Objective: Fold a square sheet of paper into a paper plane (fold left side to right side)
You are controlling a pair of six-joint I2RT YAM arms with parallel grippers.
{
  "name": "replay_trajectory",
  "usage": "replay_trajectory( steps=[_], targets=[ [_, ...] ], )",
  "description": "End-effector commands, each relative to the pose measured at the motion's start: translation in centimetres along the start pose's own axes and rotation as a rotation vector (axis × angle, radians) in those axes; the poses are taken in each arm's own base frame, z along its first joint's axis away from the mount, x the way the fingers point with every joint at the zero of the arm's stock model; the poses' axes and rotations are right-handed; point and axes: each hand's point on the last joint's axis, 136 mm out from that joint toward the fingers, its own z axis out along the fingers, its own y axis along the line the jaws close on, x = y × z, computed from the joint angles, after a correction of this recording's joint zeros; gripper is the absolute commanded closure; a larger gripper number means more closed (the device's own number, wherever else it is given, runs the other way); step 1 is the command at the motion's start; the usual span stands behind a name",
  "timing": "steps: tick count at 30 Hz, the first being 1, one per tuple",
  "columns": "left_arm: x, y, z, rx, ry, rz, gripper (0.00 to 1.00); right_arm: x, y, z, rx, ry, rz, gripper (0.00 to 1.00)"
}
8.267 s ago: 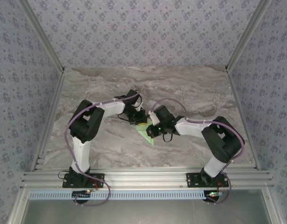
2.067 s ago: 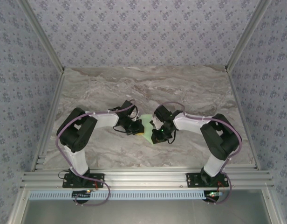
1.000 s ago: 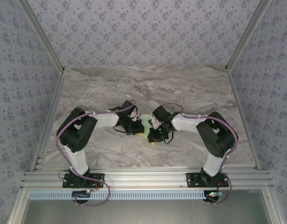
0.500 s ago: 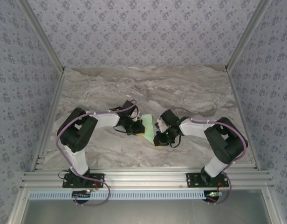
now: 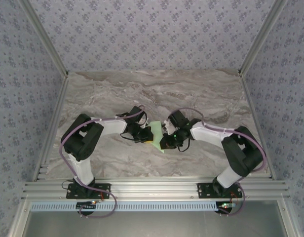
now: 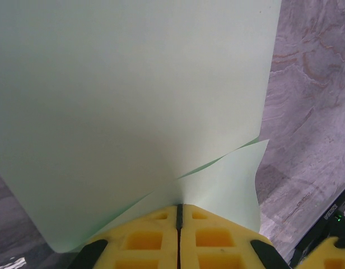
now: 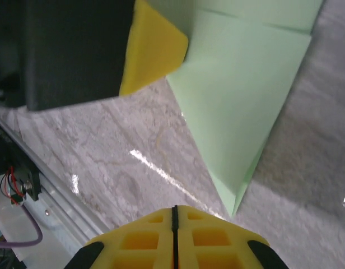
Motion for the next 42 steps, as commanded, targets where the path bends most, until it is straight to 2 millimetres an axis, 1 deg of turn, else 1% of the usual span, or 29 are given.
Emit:
replay_trajectory(
  steps=[1,4,5,9,11,12,15,18,25,30,37,42],
  targets=[
    [0.8,3.4,0.8,-0.135,0.023,-0.042,0.94,-0.6,-1.2,1.3,0.049,0.013,0.044,0.91],
    [0.7,2.8,0.6,-0.119,0.014,-0.036,0.94,0.0,-2.7,2.1,0.102,0.042,0.079,0.92],
    [0.6,2.6,0.4,-0.114,0.009,-0.034,0.93,0.5,-3.5,2.3,0.128,0.057,0.093,0.92],
    [0.1,0.9,-0.7,-0.070,-0.024,-0.009,0.92,1.9,-5.2,2.7,0.188,0.092,0.123,0.96],
    [0.1,-0.2,-1.2,-0.041,-0.034,0.007,0.93,2.6,-5.8,2.9,0.205,0.108,0.131,0.99],
    [0.4,-1.0,-1.3,-0.019,-0.032,0.025,1.00,2.8,-6.2,2.9,0.214,0.112,0.137,1.00],
    [1.0,-3.1,-1.7,0.038,-0.027,0.064,1.00,3.3,-6.8,3.0,0.236,0.125,0.144,1.00],
    [1.8,-4.3,-1.6,0.057,-0.015,0.080,1.00,3.4,-6.9,3.2,0.239,0.131,0.142,1.00],
    [3.2,-4.0,0.3,0.043,0.026,0.064,1.00,3.1,-6.7,3.2,0.235,0.127,0.141,1.00],
    [3.4,-3.9,1.3,0.041,0.036,0.060,1.00,3.2,-6.8,3.2,0.237,0.132,0.140,1.00],
    [3.4,-1.9,2.3,-0.022,0.038,0.037,1.00,3.4,-6.6,3.3,0.245,0.142,0.133,1.00],
    [3.4,-0.1,2.7,-0.095,0.030,0.030,1.00,3.5,-6.8,3.3,0.268,0.154,0.127,1.00]
  ],
)
